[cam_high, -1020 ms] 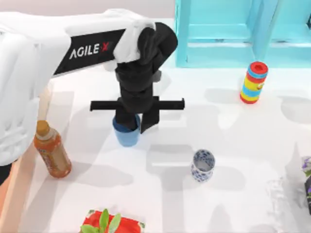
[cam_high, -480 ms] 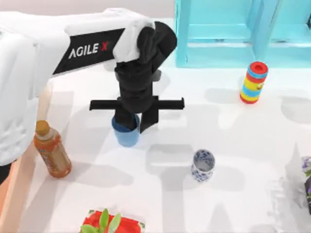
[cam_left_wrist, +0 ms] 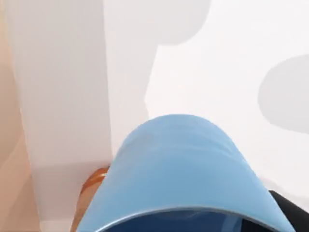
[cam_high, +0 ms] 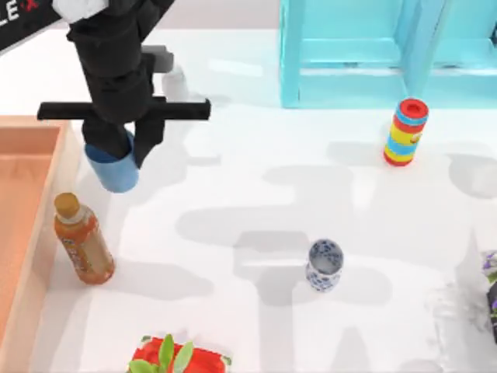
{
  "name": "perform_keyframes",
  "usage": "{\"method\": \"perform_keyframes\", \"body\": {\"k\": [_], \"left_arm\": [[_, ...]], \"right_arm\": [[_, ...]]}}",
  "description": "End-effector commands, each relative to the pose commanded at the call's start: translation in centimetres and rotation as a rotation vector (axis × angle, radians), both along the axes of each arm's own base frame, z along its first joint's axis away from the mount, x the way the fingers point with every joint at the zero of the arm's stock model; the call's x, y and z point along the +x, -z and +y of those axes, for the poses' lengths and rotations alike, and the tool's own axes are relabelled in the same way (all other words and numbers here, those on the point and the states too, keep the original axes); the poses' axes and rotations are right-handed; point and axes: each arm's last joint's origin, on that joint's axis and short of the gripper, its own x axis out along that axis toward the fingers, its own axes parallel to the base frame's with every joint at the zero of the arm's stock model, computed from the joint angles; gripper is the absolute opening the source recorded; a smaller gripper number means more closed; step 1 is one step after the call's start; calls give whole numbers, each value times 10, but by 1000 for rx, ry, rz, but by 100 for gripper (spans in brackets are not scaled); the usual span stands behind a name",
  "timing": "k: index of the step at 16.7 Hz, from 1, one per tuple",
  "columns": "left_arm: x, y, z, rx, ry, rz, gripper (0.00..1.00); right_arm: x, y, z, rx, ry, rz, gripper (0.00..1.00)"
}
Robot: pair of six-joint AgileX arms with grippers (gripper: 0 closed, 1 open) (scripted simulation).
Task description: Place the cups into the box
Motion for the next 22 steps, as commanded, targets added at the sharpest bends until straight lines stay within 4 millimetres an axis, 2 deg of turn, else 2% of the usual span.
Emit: {"method": "perform_keyframes", "body": {"k": [7, 9, 12, 15, 17, 19, 22], "left_arm": [[-2, -6, 10, 2, 5, -5, 0], [-5, -14, 33, -2, 5, -21, 0], [-19, -28, 96, -3, -4, -32, 0], [-50, -41, 165, -2, -37, -26, 0], [-80, -46, 193, -2, -54, -15, 0], [-108, -49, 204, 3, -57, -10, 0], [-140, -48, 205, 21, -29, -14, 0]], "right_arm": [[0, 0, 0, 0, 0, 0, 100], [0, 0, 0, 0, 0, 0, 100], [0, 0, 0, 0, 0, 0, 100], [0, 0, 0, 0, 0, 0, 100], [0, 0, 0, 0, 0, 0, 100], [0, 0, 0, 0, 0, 0, 100], [0, 0, 0, 0, 0, 0, 100]]}}
